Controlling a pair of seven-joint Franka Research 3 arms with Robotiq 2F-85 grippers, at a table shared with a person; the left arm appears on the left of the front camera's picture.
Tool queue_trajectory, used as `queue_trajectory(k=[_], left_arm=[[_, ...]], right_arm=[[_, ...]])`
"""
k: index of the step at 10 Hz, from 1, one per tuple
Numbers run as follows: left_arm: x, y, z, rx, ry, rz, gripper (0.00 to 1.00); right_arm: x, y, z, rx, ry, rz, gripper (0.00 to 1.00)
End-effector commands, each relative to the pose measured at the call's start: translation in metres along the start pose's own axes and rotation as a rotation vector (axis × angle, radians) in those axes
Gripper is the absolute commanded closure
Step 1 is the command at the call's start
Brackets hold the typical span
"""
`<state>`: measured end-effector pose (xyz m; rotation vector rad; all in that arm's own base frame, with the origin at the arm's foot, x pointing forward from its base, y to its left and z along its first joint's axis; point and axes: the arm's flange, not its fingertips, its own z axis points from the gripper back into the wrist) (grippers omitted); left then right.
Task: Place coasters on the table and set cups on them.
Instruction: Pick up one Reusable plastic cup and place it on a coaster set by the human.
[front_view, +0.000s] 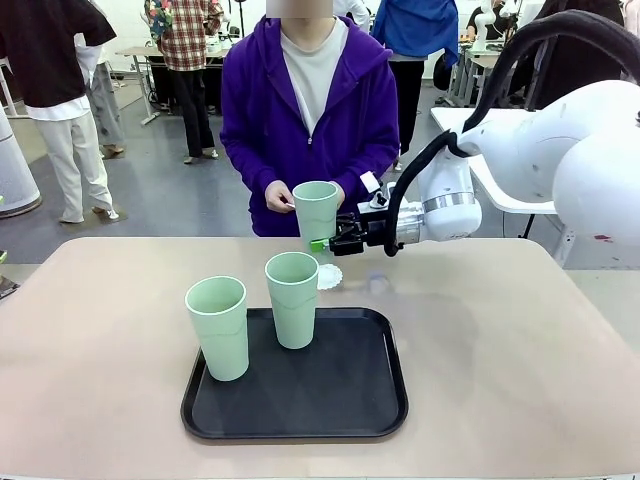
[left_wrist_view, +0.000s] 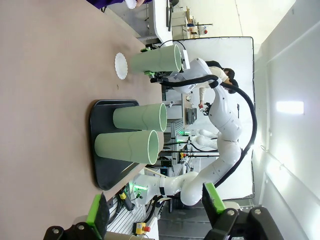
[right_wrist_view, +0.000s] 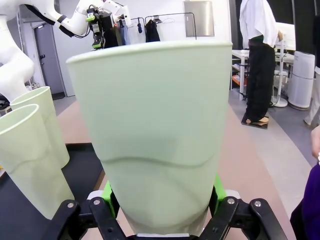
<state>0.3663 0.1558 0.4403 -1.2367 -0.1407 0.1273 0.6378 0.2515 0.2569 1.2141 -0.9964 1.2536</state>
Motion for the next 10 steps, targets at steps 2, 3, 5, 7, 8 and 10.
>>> queue_trajectory(k=[2, 3, 5, 7, 8, 10], left_arm=[[0.000, -0.002, 0.000, -0.011, -0.005, -0.006, 0.00], [0.000, -0.002, 0.000, -0.011, -0.005, -0.006, 0.00], [0.000, -0.002, 0.000, -0.011, -0.005, -0.006, 0.00], [0.000, -0.002, 0.000, -0.011, -0.005, -0.006, 0.00], [0.000, -0.002, 0.000, -0.011, -0.005, -0.006, 0.00], [0.000, -0.002, 0.000, -0.011, -0.005, -0.006, 0.00]], right_arm=[[-0.004, -0.008, 0.000, 0.015, -0.027, -0.003, 0.18], [-0.006, -0.007, 0.000, 0.021, -0.026, -0.005, 0.18], [-0.012, -0.003, -0.001, 0.033, -0.020, -0.008, 0.18], [-0.018, -0.002, -0.003, 0.038, -0.008, -0.019, 0.18], [-0.020, -0.001, -0.004, 0.035, -0.002, -0.017, 0.18], [-0.028, -0.001, -0.006, 0.040, 0.011, -0.027, 0.18]])
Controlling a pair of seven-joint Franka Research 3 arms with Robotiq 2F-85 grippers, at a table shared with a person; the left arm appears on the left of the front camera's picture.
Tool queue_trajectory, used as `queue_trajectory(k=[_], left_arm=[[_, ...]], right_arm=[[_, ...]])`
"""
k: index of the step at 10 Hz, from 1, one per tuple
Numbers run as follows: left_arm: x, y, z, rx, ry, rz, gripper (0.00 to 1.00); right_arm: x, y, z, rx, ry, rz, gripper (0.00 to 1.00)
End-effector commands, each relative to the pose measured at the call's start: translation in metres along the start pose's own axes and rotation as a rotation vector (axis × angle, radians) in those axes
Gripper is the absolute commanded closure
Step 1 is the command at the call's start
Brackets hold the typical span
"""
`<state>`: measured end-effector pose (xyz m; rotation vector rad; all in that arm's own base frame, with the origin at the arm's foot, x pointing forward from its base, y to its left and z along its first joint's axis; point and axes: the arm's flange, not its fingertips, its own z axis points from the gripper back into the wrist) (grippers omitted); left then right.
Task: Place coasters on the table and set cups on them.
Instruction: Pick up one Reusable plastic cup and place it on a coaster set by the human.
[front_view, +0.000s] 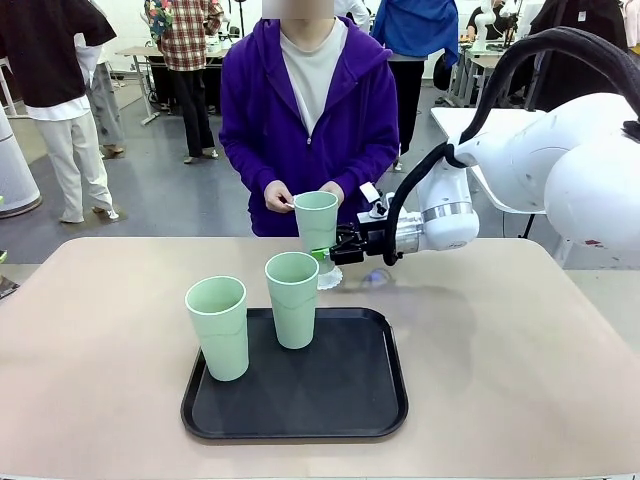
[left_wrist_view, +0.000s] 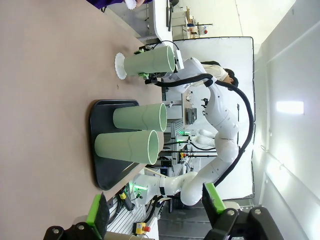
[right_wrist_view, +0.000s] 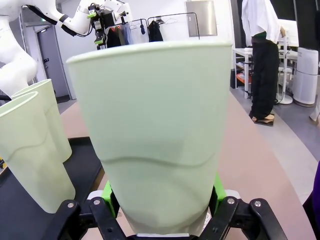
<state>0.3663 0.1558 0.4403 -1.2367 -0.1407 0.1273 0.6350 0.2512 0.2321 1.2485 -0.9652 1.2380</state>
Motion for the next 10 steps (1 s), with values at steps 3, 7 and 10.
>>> queue_trajectory(k=[3, 7, 10], left_arm=[[0.0001, -0.0019, 0.0002, -0.011, -0.005, -0.006, 0.00], [0.0001, -0.0019, 0.0002, -0.011, -0.005, -0.006, 0.00], [0.0001, -0.0019, 0.0002, -0.011, -0.005, -0.006, 0.00]], right_arm=[[-0.0107, -0.0018, -0.0014, 0.018, 0.023, -0.002, 0.18], [-0.0152, -0.0018, 0.0014, 0.017, 0.027, -0.014, 0.18], [-0.0152, -0.0050, 0.0033, 0.012, 0.024, 0.001, 0.18]])
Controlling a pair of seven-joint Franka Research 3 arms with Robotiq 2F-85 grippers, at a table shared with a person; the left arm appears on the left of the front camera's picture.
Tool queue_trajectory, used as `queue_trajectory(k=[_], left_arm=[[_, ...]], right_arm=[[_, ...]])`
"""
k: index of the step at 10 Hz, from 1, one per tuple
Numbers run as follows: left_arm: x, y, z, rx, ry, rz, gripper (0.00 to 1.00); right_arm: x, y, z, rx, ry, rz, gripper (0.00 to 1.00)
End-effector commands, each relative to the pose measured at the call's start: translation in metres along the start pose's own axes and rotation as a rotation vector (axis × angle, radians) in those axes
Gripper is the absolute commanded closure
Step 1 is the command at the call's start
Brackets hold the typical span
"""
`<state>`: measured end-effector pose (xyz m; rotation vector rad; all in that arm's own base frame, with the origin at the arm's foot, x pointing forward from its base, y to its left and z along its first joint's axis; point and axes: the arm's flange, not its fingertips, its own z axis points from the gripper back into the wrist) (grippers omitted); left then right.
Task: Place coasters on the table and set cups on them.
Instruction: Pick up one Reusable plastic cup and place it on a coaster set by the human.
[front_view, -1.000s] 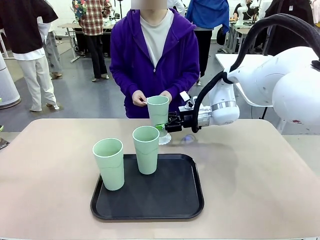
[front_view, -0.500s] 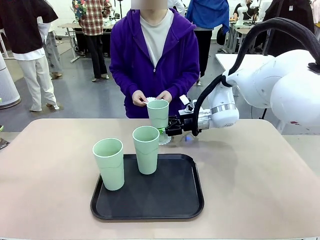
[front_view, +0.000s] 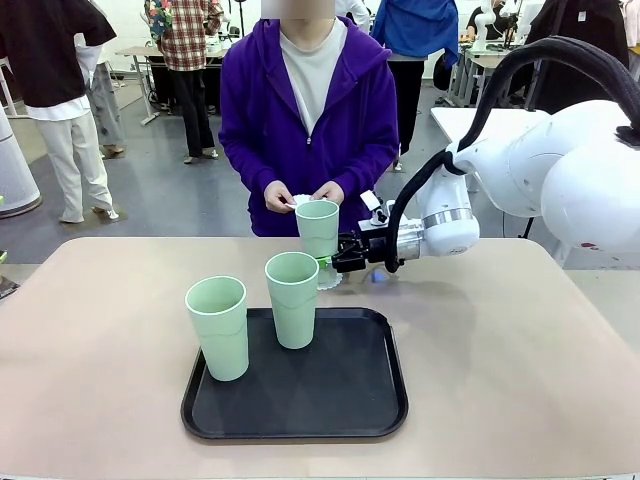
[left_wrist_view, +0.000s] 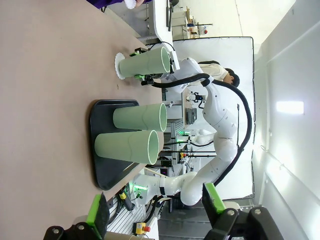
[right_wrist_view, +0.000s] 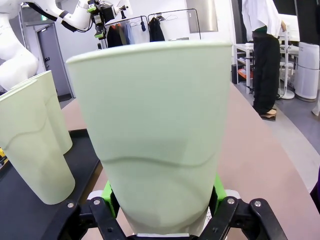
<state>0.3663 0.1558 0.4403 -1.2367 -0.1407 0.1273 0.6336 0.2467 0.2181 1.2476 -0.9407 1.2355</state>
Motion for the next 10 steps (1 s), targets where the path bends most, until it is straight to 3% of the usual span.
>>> queue_trajectory(k=[1, 10], left_arm=[[0.0001, -0.0019, 0.0002, -0.011, -0.005, -0.006, 0.00], [0.0001, -0.0019, 0.0002, -0.011, -0.005, -0.006, 0.00]], right_arm=[[-0.0003, -0.0055, 0.0001, 0.009, 0.009, 0.023, 0.18], [-0.0091, -0.0121, 0.0002, 0.019, -0.014, 0.020, 0.18]])
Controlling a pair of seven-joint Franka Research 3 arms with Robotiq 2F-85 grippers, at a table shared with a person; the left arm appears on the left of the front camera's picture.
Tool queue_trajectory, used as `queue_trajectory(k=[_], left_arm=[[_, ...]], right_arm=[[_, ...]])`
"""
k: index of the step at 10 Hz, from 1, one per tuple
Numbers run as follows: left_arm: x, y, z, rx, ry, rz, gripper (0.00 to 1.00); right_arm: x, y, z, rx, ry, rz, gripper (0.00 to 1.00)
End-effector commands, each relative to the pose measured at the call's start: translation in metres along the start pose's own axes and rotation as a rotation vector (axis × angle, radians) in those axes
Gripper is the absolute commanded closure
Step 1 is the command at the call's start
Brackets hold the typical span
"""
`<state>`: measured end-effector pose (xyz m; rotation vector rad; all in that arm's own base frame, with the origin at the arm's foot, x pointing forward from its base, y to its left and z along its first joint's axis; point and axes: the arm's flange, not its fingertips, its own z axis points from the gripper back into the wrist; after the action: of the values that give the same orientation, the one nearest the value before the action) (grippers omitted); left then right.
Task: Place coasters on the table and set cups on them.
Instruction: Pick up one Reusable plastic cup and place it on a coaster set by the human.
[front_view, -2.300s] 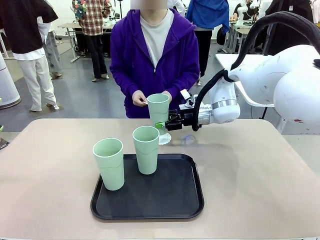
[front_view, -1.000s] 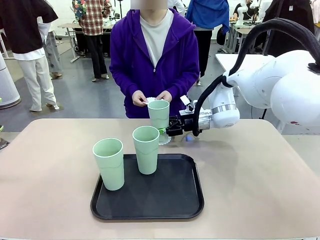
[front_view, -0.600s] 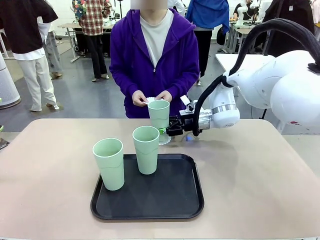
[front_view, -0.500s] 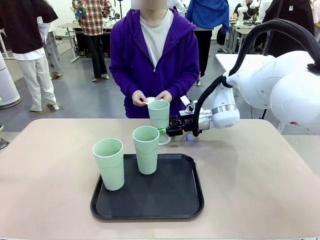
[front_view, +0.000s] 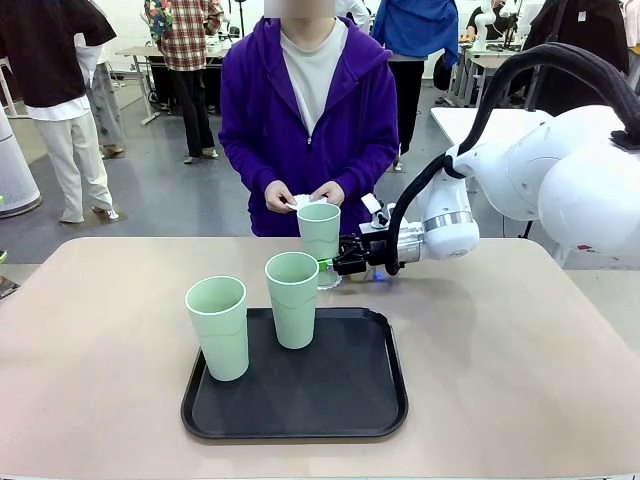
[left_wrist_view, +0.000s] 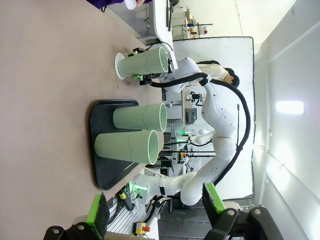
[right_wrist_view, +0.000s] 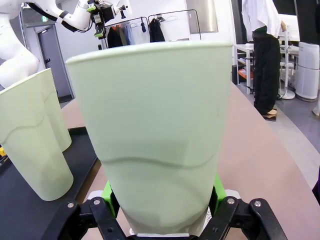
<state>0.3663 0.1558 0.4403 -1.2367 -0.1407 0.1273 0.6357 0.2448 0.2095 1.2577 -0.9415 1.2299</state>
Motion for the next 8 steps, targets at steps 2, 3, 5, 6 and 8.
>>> queue_trajectory(k=[2, 3, 5, 6, 8], left_arm=[[0.0001, -0.0019, 0.0002, -0.011, -0.005, -0.006, 0.00], [0.0001, -0.0019, 0.0002, -0.011, -0.005, -0.006, 0.00], [0.0001, -0.0019, 0.0002, -0.011, -0.005, -0.006, 0.00], [0.0001, -0.0019, 0.0002, -0.011, -0.005, -0.006, 0.00], [0.0001, -0.0019, 0.0002, -0.011, -0.005, -0.006, 0.00]], right_arm=[[-0.0018, -0.0096, -0.0008, 0.015, -0.001, 0.025, 0.10], [-0.0022, -0.0096, -0.0007, 0.015, 0.002, 0.021, 0.00], [-0.0028, -0.0093, -0.0014, 0.021, 0.008, 0.016, 0.00], [-0.0025, -0.0088, -0.0023, 0.027, 0.012, 0.016, 0.00], [-0.0028, -0.0086, -0.0029, 0.031, 0.020, 0.014, 0.00]])
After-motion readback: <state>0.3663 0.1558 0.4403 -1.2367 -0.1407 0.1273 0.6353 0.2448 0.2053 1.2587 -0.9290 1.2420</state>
